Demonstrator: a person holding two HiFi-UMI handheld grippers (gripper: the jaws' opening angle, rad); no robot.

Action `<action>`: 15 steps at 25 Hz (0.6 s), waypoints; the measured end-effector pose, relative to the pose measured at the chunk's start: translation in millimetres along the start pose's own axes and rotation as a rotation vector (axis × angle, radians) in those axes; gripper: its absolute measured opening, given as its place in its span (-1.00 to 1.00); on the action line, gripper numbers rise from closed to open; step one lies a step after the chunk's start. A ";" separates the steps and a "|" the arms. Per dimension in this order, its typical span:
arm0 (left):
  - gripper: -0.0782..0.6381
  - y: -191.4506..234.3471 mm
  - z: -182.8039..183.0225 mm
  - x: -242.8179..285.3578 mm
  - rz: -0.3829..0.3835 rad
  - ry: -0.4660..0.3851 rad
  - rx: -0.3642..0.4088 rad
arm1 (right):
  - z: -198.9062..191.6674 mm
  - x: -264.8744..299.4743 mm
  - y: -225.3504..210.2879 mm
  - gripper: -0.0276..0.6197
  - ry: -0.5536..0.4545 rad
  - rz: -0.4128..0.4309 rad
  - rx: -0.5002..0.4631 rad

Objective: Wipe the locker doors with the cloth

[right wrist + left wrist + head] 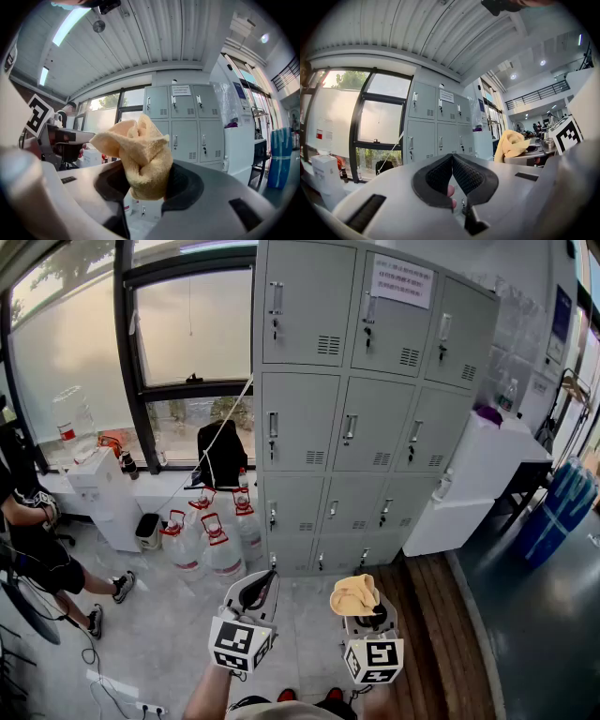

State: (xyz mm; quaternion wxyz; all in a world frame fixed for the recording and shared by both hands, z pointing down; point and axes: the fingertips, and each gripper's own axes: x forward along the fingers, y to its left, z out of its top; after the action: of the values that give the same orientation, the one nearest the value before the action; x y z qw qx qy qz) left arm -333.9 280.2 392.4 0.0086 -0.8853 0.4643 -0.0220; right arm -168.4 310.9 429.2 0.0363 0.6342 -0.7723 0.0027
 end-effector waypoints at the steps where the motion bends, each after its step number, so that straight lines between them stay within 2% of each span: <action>1: -0.72 0.1 0.5 1.3 -0.001 0.001 -0.001 | 0.7 0.9 -0.8 -0.36 0.000 -0.001 0.000; 15: -0.72 -2.8 -6.6 28.3 -0.047 0.012 -0.013 | -10.1 10.1 -21.1 -0.35 0.024 -0.050 0.032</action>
State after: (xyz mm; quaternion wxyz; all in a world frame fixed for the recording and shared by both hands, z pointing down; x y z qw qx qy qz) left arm -315.8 258.5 399.9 -0.0005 -0.8960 0.4434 -0.0246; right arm -149.1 297.4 439.0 0.0356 0.6538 -0.7555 0.0221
